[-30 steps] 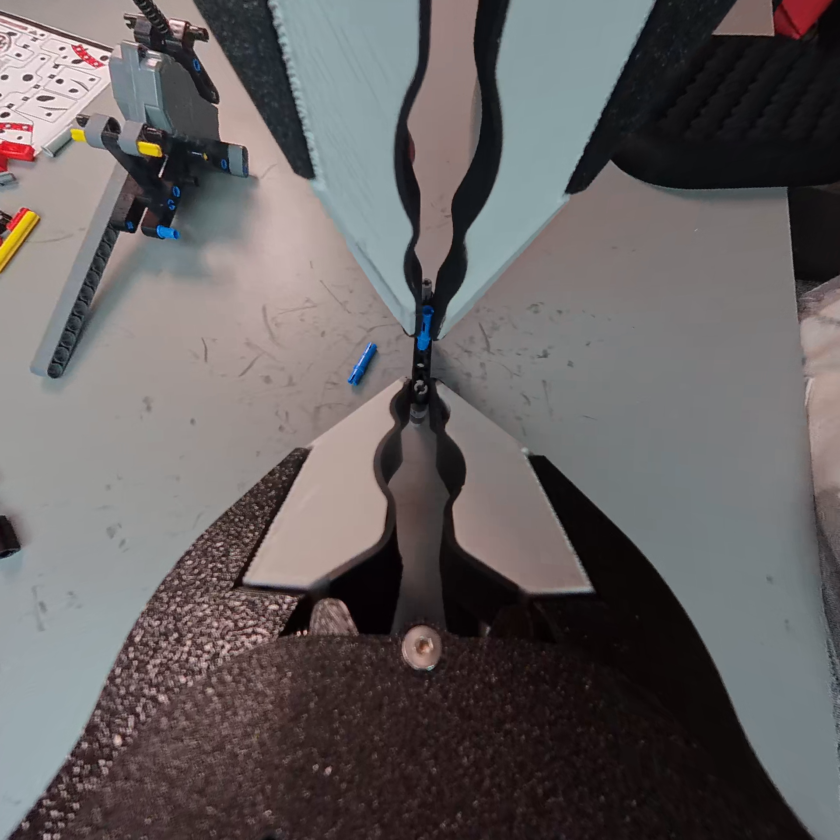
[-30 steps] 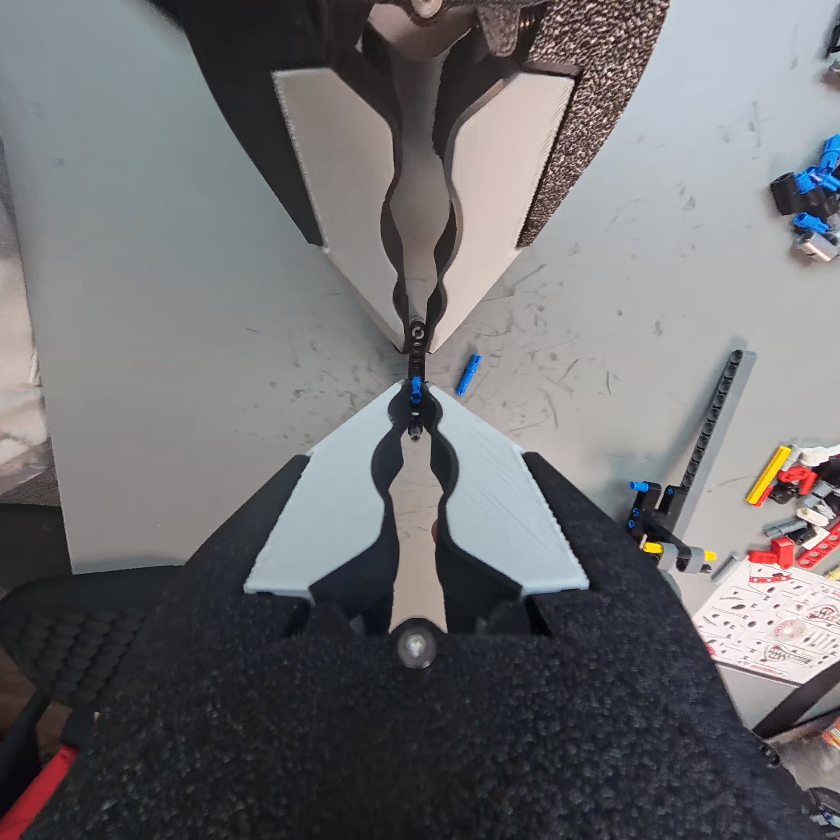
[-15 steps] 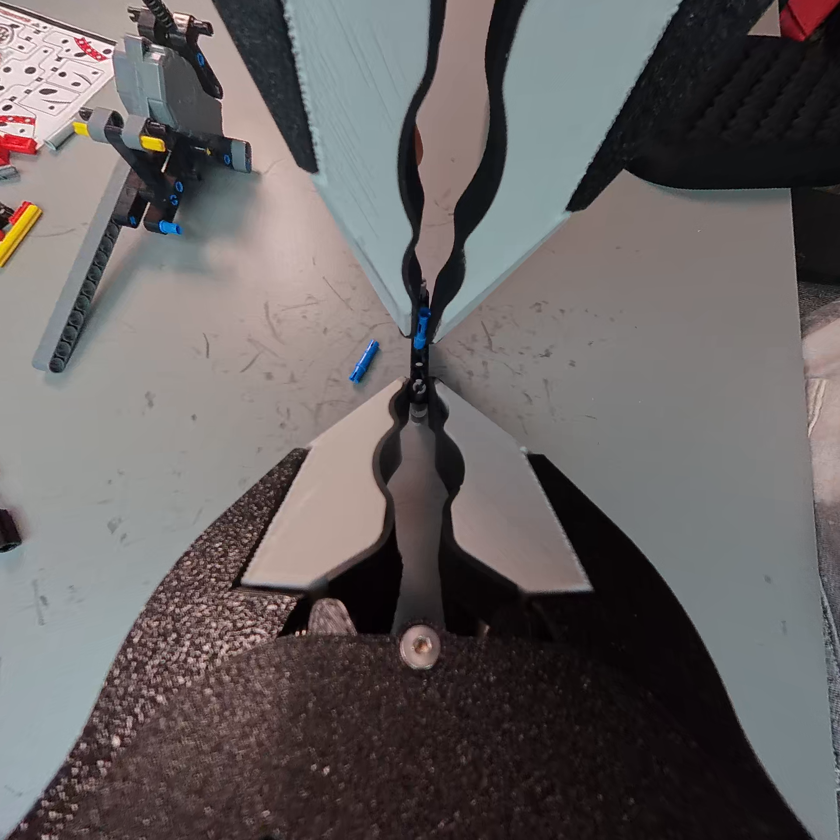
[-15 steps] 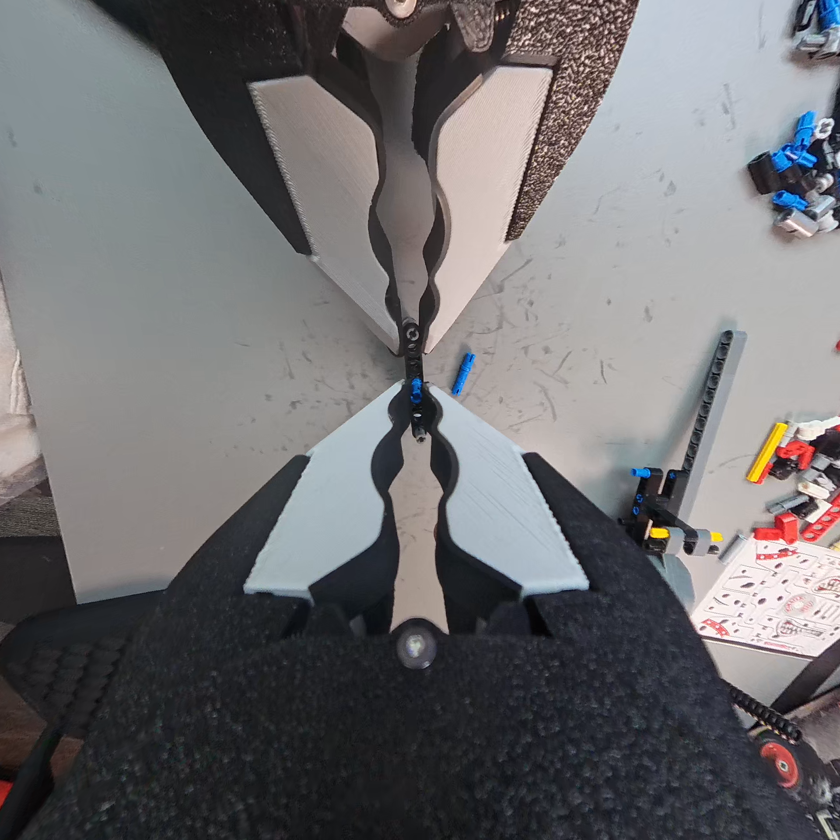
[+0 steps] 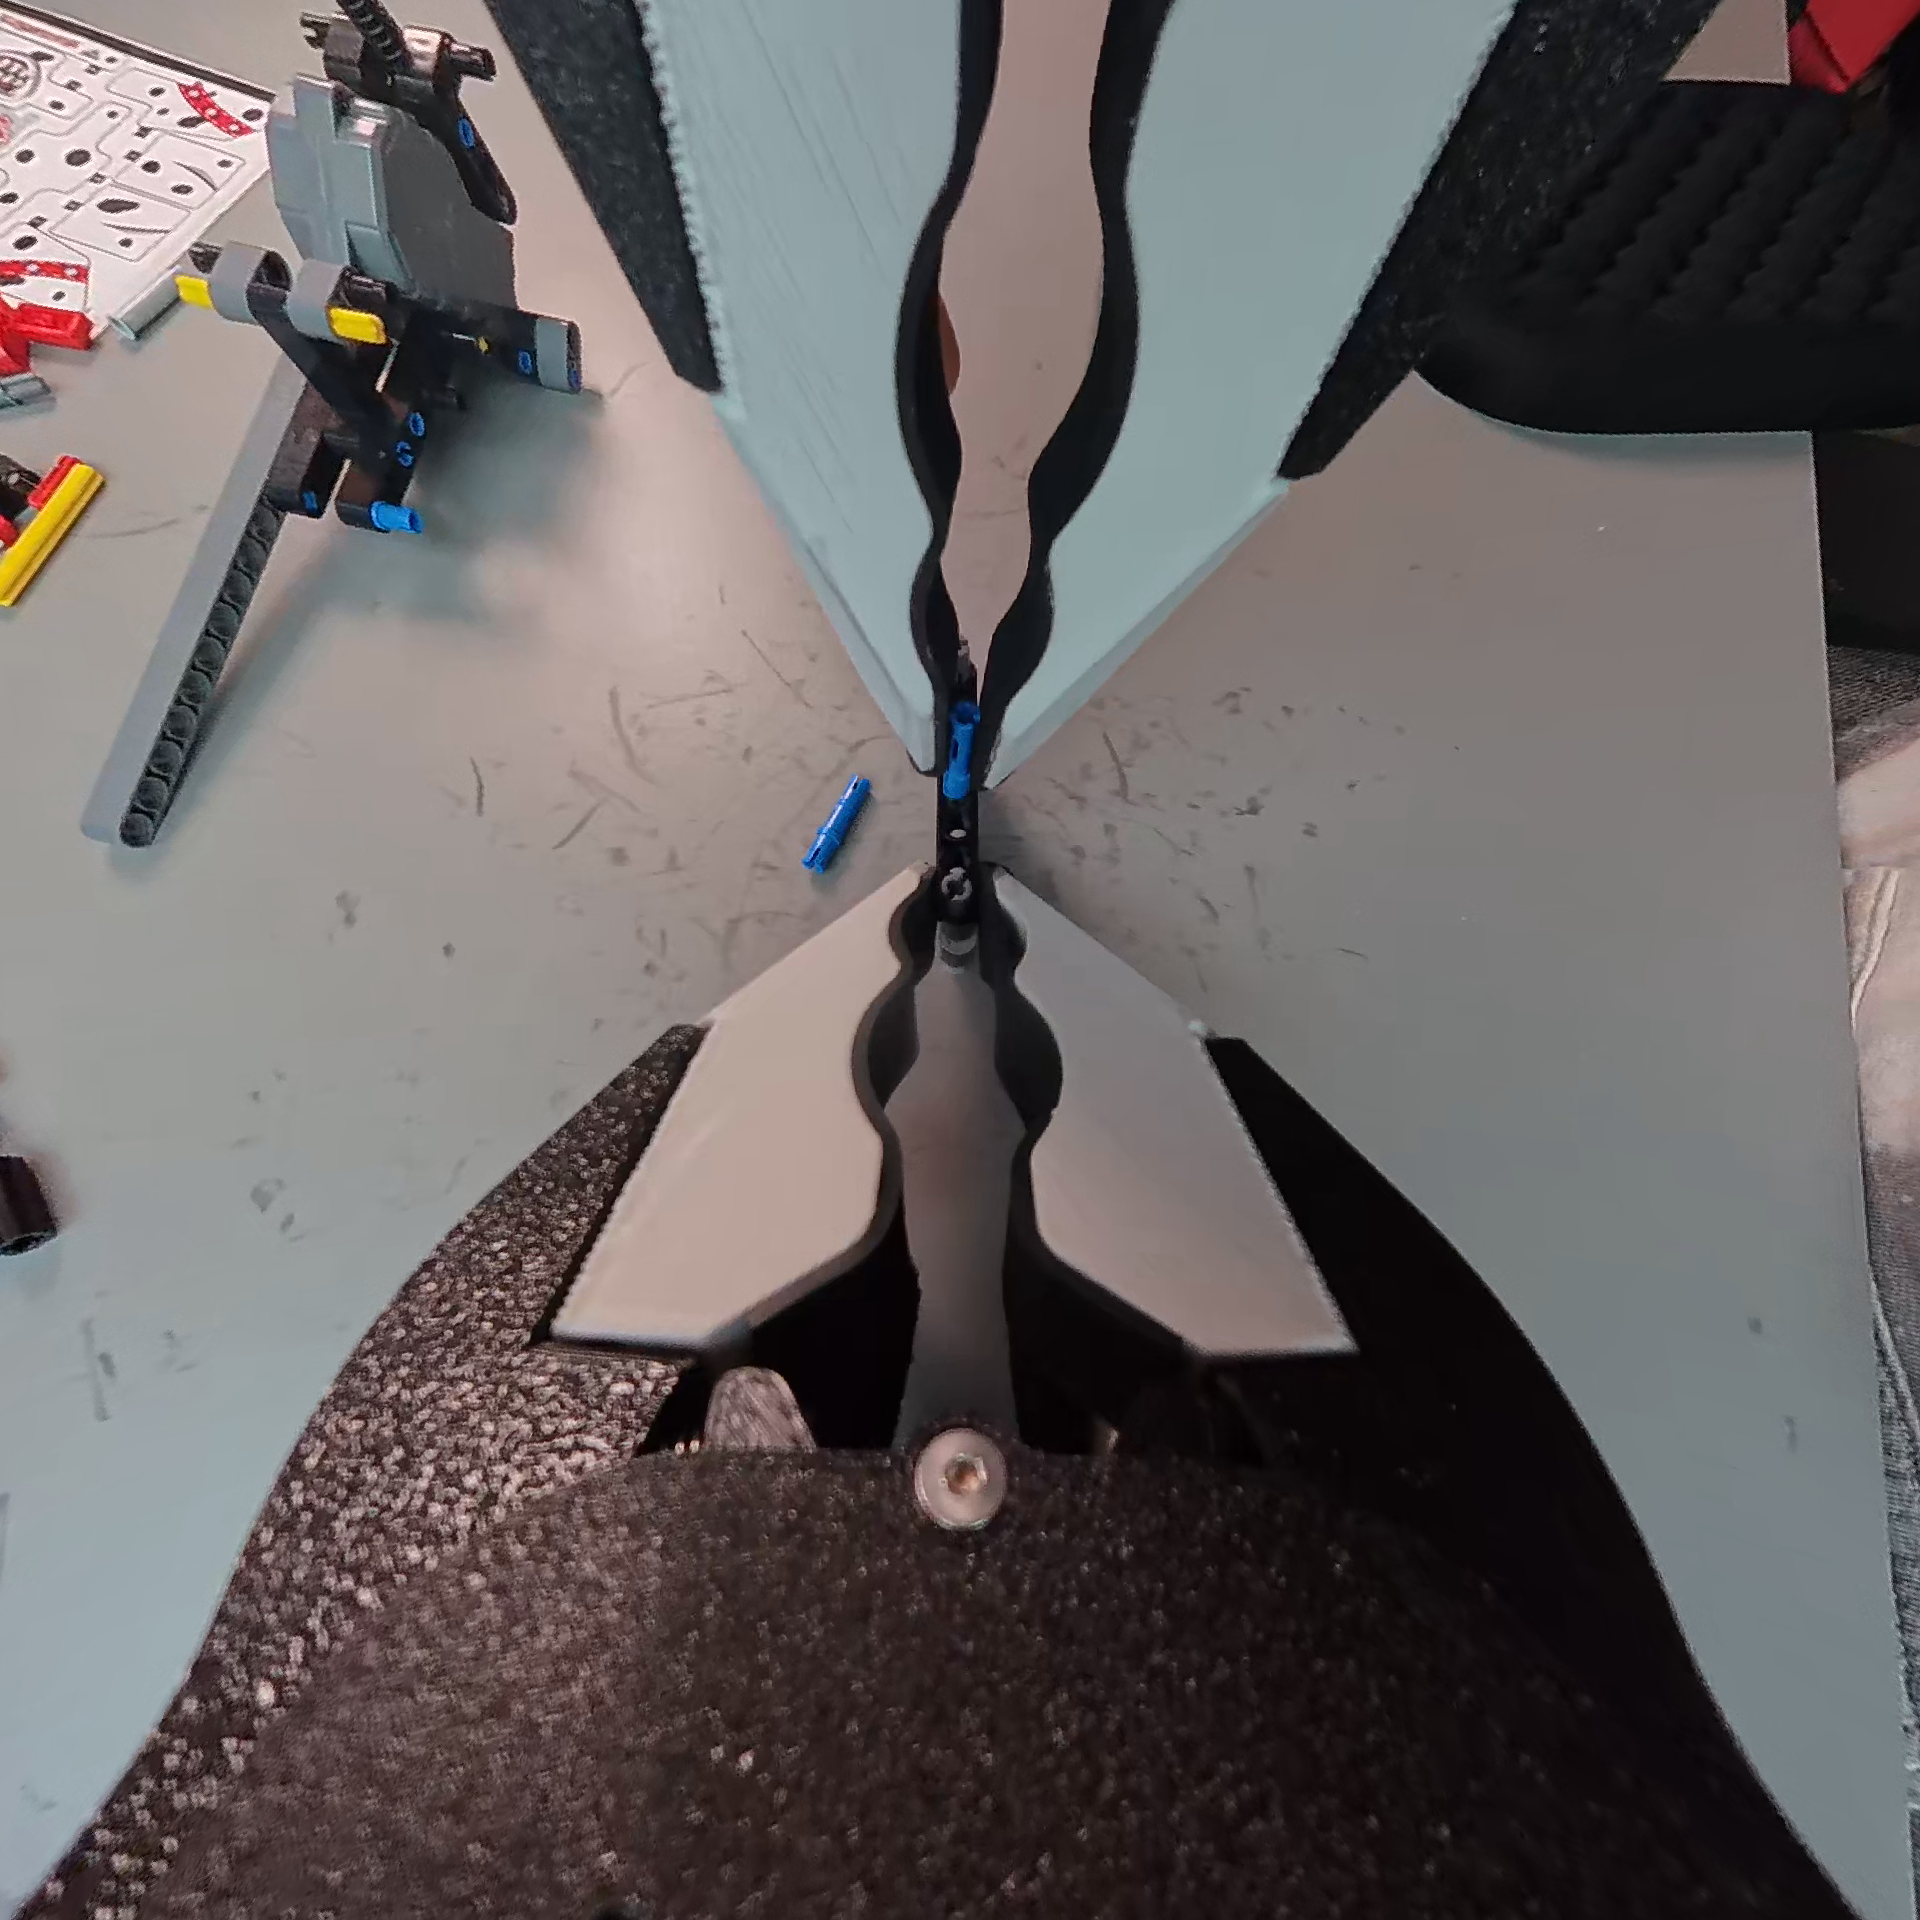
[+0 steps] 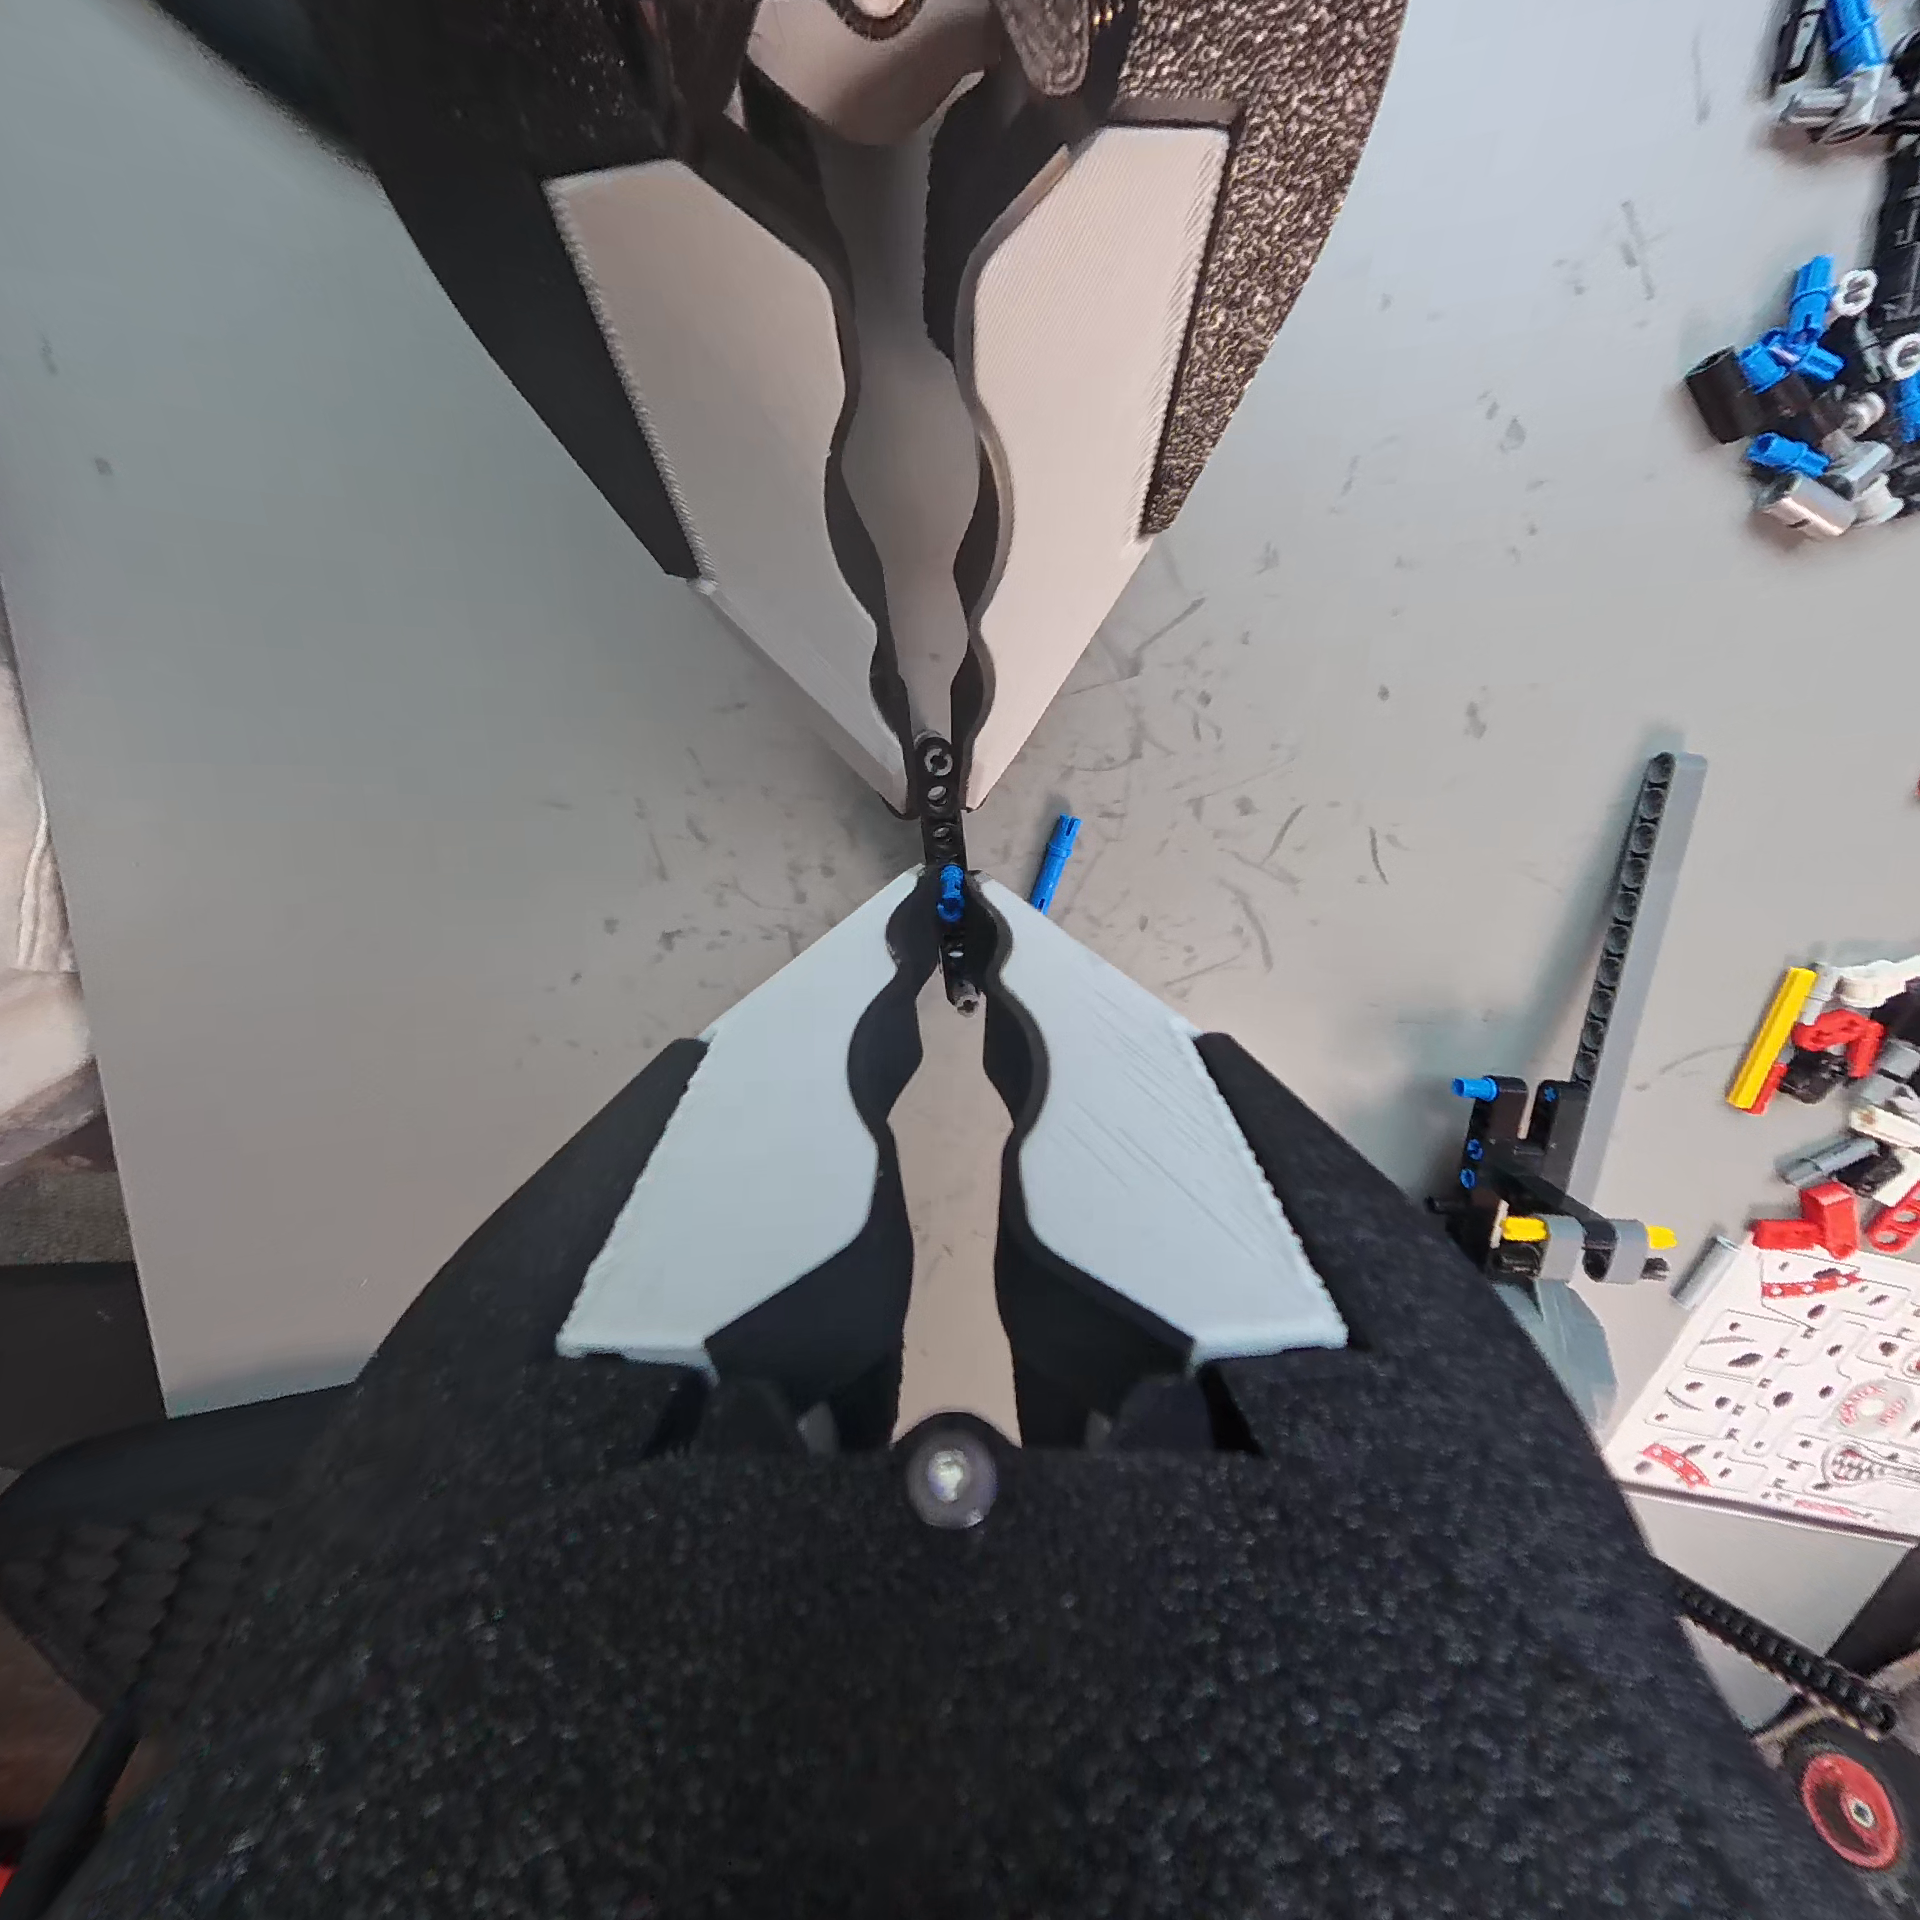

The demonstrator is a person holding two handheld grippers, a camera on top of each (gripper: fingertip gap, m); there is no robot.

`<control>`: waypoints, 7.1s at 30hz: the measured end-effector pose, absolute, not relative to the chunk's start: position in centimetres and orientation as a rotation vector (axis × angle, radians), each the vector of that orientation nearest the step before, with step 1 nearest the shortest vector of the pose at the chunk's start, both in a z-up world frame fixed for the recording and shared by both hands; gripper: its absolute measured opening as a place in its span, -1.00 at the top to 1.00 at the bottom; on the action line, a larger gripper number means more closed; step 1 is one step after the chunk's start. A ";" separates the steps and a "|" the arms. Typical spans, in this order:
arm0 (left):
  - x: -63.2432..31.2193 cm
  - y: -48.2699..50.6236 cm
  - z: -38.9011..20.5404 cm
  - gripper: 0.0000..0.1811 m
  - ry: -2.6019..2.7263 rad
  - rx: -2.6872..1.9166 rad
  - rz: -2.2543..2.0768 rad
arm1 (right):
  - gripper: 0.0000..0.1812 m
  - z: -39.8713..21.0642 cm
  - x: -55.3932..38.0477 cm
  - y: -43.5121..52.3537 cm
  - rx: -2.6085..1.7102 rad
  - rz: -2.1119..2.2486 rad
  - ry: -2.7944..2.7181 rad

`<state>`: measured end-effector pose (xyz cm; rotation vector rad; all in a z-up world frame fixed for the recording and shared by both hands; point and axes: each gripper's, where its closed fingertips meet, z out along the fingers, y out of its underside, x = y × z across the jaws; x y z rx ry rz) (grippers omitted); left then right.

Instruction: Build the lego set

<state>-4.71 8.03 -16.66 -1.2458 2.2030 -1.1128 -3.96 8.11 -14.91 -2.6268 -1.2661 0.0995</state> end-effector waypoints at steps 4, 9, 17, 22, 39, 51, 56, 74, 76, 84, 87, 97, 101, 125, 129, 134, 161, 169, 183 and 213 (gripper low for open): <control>-4.7 8.0 -16.7 0.93 2.208 -1.230 -1.084 | 0.96 -15.0 -4.1 8.0 -2.627 0.115 -1.255; -4.8 8.0 -16.7 0.93 2.209 -1.229 -1.072 | 0.96 -15.0 -4.2 7.7 -2.627 0.124 -1.323; -4.8 8.1 -16.7 0.93 2.206 -1.244 -1.063 | 0.95 -15.9 -4.1 7.4 -2.603 0.102 -1.353; -4.9 7.9 -16.7 0.92 2.221 -1.216 -1.064 | 0.95 -15.7 -4.2 7.9 -2.600 0.116 -1.328; -4.9 8.0 -16.7 0.92 2.218 -1.220 -1.095 | 0.95 -14.5 -4.0 8.0 -2.553 0.187 -1.204; -5.0 7.9 -16.7 0.92 2.233 -1.207 -1.094 | 0.90 -14.3 -4.1 8.4 -2.563 0.316 -1.105; -5.2 8.5 -16.7 0.92 2.235 -1.226 -1.091 | 0.87 -13.9 -3.3 9.7 -2.450 0.592 -0.829; -5.4 9.5 -10.0 0.56 1.961 -1.248 -1.628 | 0.93 -8.5 -5.5 8.1 -1.977 1.368 0.014; -5.6 9.4 -8.6 0.51 1.925 -1.036 -1.501 | 0.93 -7.2 -5.4 8.1 -1.854 1.501 0.176; -6.2 7.4 -7.6 0.50 1.832 -0.491 -0.919 | 0.92 -6.9 -7.4 5.8 -1.716 1.659 0.305; -6.0 7.5 -7.5 0.53 1.788 -0.429 -0.801 | 0.93 -7.3 -7.4 5.4 -1.717 1.679 0.348; -6.0 6.6 -7.8 0.64 1.801 -0.404 -0.750 | 0.72 -6.5 -4.9 5.1 -1.719 1.468 0.275; -5.8 7.3 -8.3 0.66 1.876 -0.808 -1.208 | 0.38 -5.7 -3.1 4.5 -1.786 0.770 -0.163; -5.9 8.6 -8.6 0.95 1.863 -1.148 -1.639 | 0.35 -10.5 -5.1 8.1 -1.864 0.520 -0.446; -6.3 8.5 -5.8 0.96 1.715 -1.073 -1.856 | 0.93 -8.5 -7.1 9.1 -1.759 0.537 -0.553; -6.7 9.5 -5.5 0.73 1.704 -1.040 -1.866 | 0.93 -10.2 -3.4 7.1 -2.180 0.258 -0.931; -7.2 6.4 -18.3 0.77 2.425 -1.021 -1.050 | 0.93 -15.0 -6.3 6.0 -2.248 0.325 -1.066; -7.0 7.1 -15.5 0.91 2.277 -1.036 -1.248 | 0.93 -14.7 -6.8 7.4 -2.257 0.280 -1.123; -6.9 8.0 -16.6 0.89 2.311 -1.126 -1.207 | 0.92 -15.2 -4.9 6.9 -2.184 0.368 -0.971; -6.5 8.6 -16.9 0.92 2.284 -1.167 -1.137 | 0.83 -17.2 -1.5 9.1 -2.322 0.266 -0.759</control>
